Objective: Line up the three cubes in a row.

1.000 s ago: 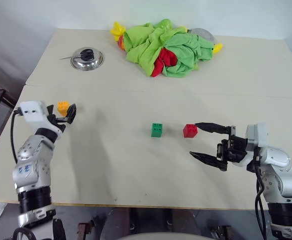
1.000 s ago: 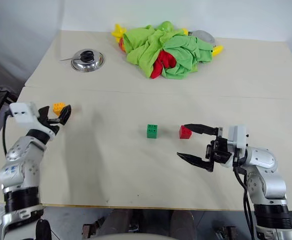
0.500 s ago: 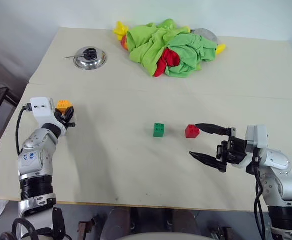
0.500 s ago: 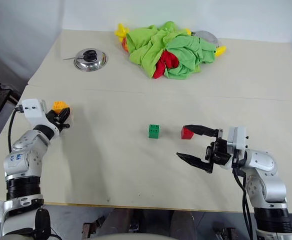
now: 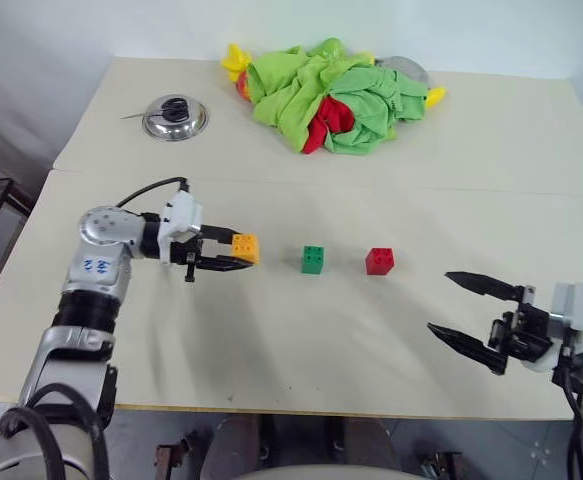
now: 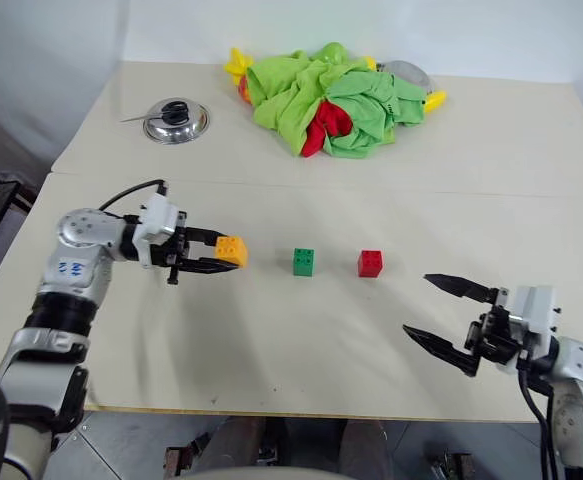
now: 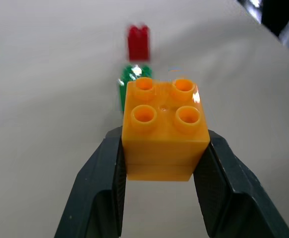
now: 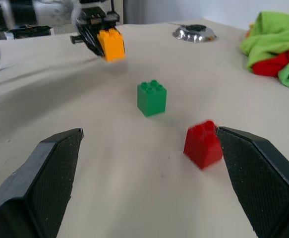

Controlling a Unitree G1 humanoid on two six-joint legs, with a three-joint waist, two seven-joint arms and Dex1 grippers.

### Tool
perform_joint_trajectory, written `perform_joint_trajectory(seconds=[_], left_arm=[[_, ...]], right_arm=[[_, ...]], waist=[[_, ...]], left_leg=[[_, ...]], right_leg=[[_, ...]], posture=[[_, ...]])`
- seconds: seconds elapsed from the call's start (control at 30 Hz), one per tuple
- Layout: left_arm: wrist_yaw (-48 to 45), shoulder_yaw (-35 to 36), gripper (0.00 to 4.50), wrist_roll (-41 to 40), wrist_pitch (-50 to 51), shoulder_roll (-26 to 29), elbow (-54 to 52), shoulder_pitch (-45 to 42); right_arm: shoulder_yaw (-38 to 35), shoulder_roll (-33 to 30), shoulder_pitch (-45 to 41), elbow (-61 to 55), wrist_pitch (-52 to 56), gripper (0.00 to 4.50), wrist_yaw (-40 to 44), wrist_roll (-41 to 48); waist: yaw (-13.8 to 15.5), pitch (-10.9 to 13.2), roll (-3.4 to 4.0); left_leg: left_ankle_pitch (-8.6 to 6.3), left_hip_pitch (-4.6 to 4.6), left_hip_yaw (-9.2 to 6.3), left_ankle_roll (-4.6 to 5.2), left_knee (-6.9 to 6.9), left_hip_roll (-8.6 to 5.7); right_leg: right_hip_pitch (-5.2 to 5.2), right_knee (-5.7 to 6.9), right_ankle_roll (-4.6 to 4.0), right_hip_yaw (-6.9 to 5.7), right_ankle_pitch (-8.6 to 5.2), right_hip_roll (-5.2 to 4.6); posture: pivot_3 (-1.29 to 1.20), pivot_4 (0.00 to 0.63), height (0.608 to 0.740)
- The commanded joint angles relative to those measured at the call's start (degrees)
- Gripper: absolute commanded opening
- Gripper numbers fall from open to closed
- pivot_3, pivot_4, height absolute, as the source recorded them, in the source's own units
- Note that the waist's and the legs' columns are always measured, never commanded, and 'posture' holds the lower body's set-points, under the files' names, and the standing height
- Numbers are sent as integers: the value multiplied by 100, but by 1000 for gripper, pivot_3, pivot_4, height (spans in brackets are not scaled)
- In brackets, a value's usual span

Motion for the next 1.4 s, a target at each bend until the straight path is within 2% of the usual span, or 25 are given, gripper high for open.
perform_joint_trajectory(seconds=[0.03, 0.23, 0.53, 0.57, 0.67, 0.87, 0.97, 1.03, 1.2, 1.3, 1.4], left_arm=[[-468, -22, 1498, 296, -787, -76, 1086, -478], [-302, 94, 1498, 473, -1258, -261, 2068, -758], [-94, 190, 1498, 650, -1286, -452, 2527, -924], [5, 218, 1848, 673, -1320, -474, 2546, -944], [151, 296, 2480, 698, -1384, -509, 2588, -951], [48, 538, 4290, 643, -1521, -327, 2466, -820], [-157, 760, 4290, 466, -1528, -93, 2235, -635], [-232, 914, 4290, 312, -1390, 94, 1889, -380], [-176, 1433, 4290, -503, -160, 835, -260, 1158], [324, 1838, 4290, -792, 402, 1150, -1426, 2150], [827, 2285, 4290, -1112, 849, 1168, -2248, 2835]], right_arm=[[-434, -83, 409, -274, -90, 4500, 189, 186], [-563, 12, 670, -257, -216, 4500, 193, 146], [-379, 76, 602, -281, -217, 4500, 73, 132], [-344, 80, 575, -292, -201, 4500, 57, 137], [-224, 81, 479, -283, -152, 4500, 44, 138], [-127, 10, 303, -197, -81, 4500, 61, 148], [-155, -33, 246, -162, -35, 4500, 91, 169], [-210, -87, 229, -120, -6, 4500, 142, 186], [-434, -347, 211, 133, -22, 4500, 423, 199], [-517, -501, 28, 493, -242, 4500, 682, 94], [-536, -550, -156, 766, -314, 4500, 831, 95]], waist=[[-1, 1, -2], [21, 1, -3], [32, 2, -4], [31, 2, -4], [23, 2, -4], [19, 2, -4], [-13, 2, -3], [-15, 1, -3], [-112, 2, -3], [-118, 2, -3], [-96, 2, -2]], left_leg=[[0, -1, 0, 1, 0, 0], [-3, -2, -4, 13, 2, 7], [-4, -6, -9, 19, 6, 8], [-4, -6, -10, 19, 8, 8], [-5, -6, -10, 20, 8, 8], [-4, -7, -10, 20, 10, 9], [-5, -7, -9, 19, 11, 11], [-5, -7, -11, 19, 11, 13], [-6, -5, -16, 21, 11, 14], [-7, -4, -19, 22, 15, 14], [-7, 0, -24, 22, 20, 13]], right_leg=[[0, 0, 0, 0, 0, 0], [-1, 5, 2, 0, 1, -16], [-2, 8, 2, -2, 1, -22], [-1, 8, 2, -2, 1, -22], [-1, 8, 3, -4, 2, -22], [-1, 10, 3, -4, 2, -22], [-3, 10, 3, -5, 2, -21], [-3, 11, 2, -8, 1, -21], [-2, 15, 2, -5, 1, -25], [3, 15, 2, -4, 1, -27], [8, 19, 2, -2, 1, -35]], posture=[[0, 150, 740], [0, 150, 740], [0, 150, 740], [0, 150, 740], [0, 150, 740], [0, 150, 740], [0, 150, 740], [0, 150, 740], [0, 150, 740], [0, 150, 740], [0, 150, 740]])
